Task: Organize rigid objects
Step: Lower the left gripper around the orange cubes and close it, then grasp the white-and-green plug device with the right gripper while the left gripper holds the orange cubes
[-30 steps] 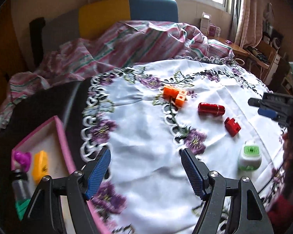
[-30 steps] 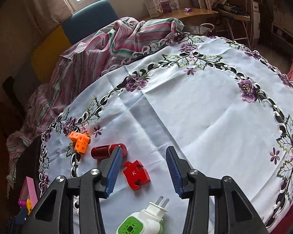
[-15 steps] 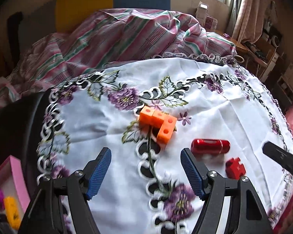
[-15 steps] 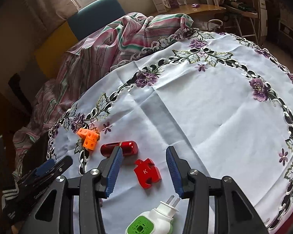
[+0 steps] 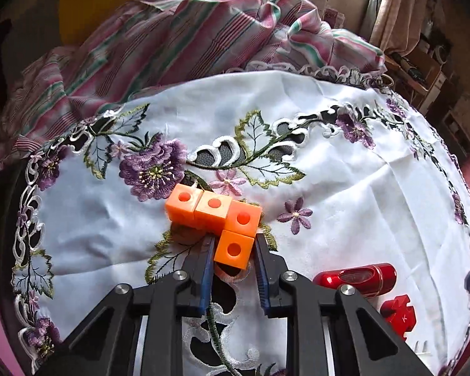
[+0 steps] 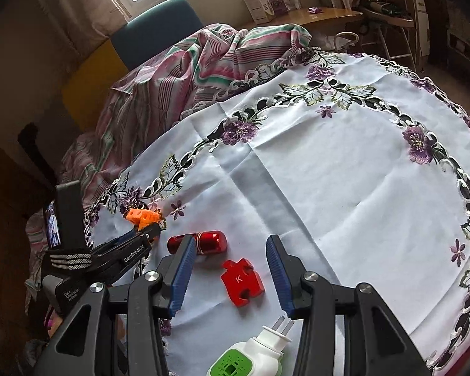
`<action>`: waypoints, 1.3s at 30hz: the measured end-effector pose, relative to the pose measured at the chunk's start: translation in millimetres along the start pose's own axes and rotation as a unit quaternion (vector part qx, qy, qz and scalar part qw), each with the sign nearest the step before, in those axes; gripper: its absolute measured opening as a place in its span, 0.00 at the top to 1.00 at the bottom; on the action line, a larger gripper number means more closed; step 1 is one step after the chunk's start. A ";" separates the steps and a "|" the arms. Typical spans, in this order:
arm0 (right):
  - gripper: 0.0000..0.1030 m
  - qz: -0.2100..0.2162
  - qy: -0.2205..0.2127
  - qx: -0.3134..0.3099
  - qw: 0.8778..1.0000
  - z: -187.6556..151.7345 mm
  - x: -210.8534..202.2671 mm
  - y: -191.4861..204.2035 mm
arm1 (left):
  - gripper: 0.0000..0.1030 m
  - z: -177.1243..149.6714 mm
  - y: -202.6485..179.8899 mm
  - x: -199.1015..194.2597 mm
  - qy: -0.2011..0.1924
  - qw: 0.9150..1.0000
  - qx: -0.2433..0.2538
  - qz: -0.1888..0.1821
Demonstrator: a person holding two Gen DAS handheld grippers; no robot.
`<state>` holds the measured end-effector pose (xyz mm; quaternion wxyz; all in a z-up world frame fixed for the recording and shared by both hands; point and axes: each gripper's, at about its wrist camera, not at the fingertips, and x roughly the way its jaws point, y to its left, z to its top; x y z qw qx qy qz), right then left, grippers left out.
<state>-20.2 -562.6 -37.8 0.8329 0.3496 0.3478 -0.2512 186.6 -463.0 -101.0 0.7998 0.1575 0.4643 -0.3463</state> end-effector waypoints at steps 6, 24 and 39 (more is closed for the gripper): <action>0.54 -0.003 -0.006 0.019 1.000 4.3 -1.2 -10.9 | 0.77 -28.1 6.9 -31.7 -0.012 1.000 -0.005 -0.007; 0.54 0.001 0.059 0.035 0.998 -5.9 20.4 -20.5 | 0.77 -171.3 0.6 -131.1 -0.037 0.999 0.007 0.005; 0.53 -0.015 0.086 0.031 0.996 -28.9 -1.7 -20.5 | 0.77 -209.2 -9.6 -119.9 -0.048 0.997 0.053 0.002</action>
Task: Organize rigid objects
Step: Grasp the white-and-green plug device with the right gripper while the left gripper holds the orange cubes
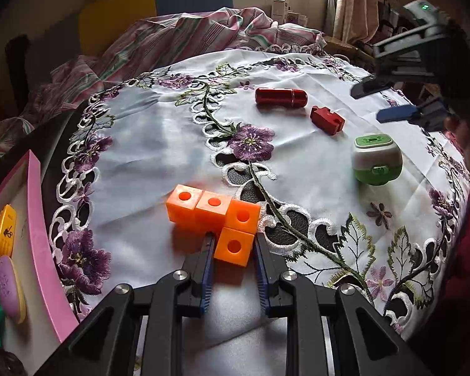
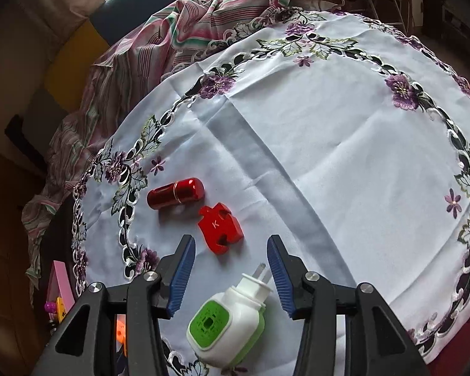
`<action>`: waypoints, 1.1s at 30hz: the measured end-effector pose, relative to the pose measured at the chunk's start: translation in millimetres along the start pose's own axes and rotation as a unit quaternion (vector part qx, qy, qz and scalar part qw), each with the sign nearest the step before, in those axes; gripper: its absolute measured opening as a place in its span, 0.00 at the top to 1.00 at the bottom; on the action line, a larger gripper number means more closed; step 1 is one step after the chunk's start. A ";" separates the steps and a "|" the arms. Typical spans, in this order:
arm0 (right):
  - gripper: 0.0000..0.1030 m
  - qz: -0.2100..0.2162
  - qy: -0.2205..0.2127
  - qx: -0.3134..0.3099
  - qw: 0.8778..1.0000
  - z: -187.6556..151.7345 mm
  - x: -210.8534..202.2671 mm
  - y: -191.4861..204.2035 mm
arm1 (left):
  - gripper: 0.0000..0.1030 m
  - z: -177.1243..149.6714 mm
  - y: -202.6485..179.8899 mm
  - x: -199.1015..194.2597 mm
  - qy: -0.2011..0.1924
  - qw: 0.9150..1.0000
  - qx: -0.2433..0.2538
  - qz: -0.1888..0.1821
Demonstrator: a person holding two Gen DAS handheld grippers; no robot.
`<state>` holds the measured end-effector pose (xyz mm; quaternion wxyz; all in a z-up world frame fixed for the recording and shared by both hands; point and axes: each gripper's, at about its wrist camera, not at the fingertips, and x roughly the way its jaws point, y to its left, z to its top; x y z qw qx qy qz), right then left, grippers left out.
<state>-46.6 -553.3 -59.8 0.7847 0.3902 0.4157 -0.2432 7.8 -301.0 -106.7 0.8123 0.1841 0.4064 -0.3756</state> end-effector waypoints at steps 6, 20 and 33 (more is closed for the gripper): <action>0.53 0.006 0.018 0.025 0.999 -28.2 -17.4 -11.7 | 0.77 -2.4 0.7 -0.4 -0.007 1.000 -0.002 -0.003; 0.60 0.001 0.048 -0.016 0.999 -41.8 19.7 11.0 | 0.77 -3.6 3.3 -1.9 -0.009 1.000 -0.019 -0.005; 0.60 0.001 0.057 -0.075 0.996 -45.3 24.2 24.5 | 0.77 -6.3 2.4 -3.6 -0.017 1.000 -0.019 0.000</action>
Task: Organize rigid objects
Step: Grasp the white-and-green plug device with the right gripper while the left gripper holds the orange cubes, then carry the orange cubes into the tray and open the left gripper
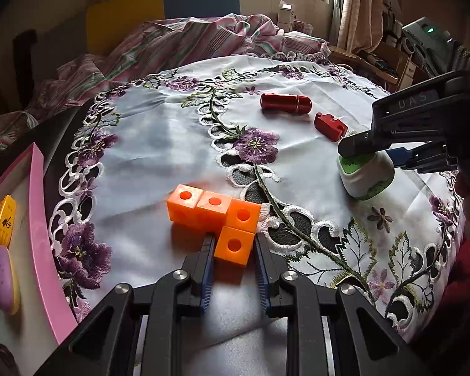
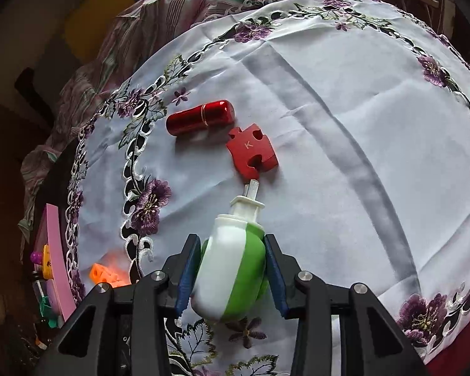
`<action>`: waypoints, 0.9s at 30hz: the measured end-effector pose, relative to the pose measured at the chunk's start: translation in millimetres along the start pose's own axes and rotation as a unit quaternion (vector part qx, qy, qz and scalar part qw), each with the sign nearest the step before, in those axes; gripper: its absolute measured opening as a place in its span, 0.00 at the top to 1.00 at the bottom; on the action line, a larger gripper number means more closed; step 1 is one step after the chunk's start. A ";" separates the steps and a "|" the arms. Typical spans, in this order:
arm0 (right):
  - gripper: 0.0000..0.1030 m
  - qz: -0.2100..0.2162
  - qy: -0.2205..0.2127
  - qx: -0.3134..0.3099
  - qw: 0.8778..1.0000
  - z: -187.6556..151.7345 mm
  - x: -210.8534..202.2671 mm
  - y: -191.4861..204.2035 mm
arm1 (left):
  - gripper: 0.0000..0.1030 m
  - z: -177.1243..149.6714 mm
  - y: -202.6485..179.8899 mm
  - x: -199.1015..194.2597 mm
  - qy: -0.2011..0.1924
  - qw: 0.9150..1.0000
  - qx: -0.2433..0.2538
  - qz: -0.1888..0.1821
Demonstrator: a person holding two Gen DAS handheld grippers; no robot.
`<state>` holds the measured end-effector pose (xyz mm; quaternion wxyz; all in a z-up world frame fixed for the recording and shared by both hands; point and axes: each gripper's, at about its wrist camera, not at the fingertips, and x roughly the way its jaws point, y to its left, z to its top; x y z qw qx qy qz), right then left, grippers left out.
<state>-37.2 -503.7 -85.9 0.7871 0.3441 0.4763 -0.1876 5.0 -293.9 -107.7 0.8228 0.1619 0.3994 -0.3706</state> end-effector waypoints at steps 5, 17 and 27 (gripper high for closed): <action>0.60 -0.025 -0.008 -0.038 0.999 -1.0 1.3 12.0 | 0.77 1.1 6.6 -6.2 0.005 1.000 -0.021 -0.006; 0.61 -0.049 -0.018 -0.076 0.996 -1.7 1.5 21.7 | 0.79 9.9 59.2 -78.6 -0.051 0.995 -0.089 -0.015; 0.61 -0.054 -0.020 -0.088 0.994 -2.8 0.8 24.9 | 0.79 11.4 173.8 -86.7 -0.046 0.981 -0.189 0.027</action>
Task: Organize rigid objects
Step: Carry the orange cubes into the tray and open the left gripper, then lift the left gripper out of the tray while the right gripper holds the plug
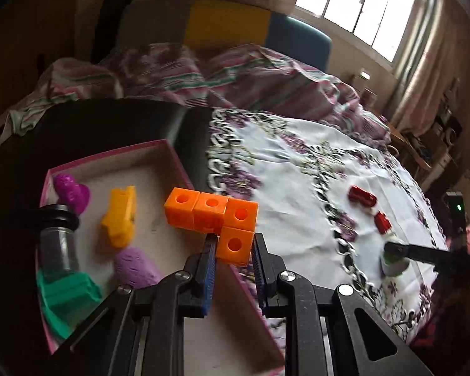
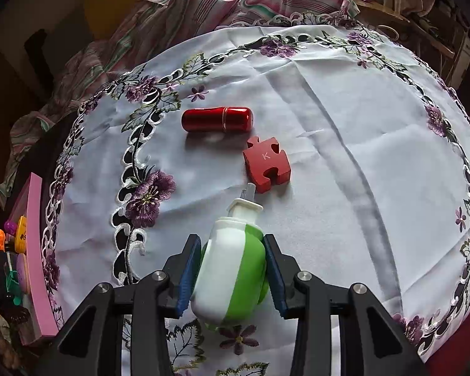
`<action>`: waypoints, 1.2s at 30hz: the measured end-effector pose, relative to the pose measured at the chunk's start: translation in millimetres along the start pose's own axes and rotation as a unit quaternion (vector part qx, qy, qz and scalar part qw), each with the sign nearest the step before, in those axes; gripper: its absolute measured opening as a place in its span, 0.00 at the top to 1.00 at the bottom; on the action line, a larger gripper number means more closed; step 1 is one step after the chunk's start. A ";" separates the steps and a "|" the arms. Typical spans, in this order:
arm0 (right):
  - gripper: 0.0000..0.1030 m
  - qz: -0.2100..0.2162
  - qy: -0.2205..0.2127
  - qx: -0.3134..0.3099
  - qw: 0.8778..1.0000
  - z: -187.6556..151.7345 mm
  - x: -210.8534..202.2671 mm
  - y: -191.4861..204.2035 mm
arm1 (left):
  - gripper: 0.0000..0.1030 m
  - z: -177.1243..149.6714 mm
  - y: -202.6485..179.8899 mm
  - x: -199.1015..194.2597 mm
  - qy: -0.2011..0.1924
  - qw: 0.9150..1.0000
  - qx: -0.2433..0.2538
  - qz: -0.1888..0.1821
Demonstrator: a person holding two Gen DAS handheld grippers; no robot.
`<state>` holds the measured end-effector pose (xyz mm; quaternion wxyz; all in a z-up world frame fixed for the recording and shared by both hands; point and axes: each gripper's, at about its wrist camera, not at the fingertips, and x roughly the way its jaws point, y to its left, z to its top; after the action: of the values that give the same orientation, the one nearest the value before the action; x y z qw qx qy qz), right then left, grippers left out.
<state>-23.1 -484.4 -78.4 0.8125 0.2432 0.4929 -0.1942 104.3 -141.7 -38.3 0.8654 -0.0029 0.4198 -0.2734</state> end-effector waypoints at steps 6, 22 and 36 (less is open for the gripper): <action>0.61 0.000 0.000 -0.002 1.000 0.4 0.1 0.8 | 0.79 -1.2 24.0 -0.9 0.015 1.000 -0.011 -0.012; 0.61 -0.001 0.000 -0.008 1.000 0.3 -0.8 2.1 | 0.78 -16.6 30.9 41.2 0.101 0.995 -0.026 -0.006; 0.61 -0.007 -0.001 -0.017 1.000 0.2 -1.1 4.2 | 0.65 -24.8 22.9 0.9 0.049 0.998 -0.018 0.042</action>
<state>-21.1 -481.1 -76.5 0.8155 0.2258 0.4972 -0.1919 97.5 -117.1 -60.4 0.8543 0.0125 0.4663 -0.2294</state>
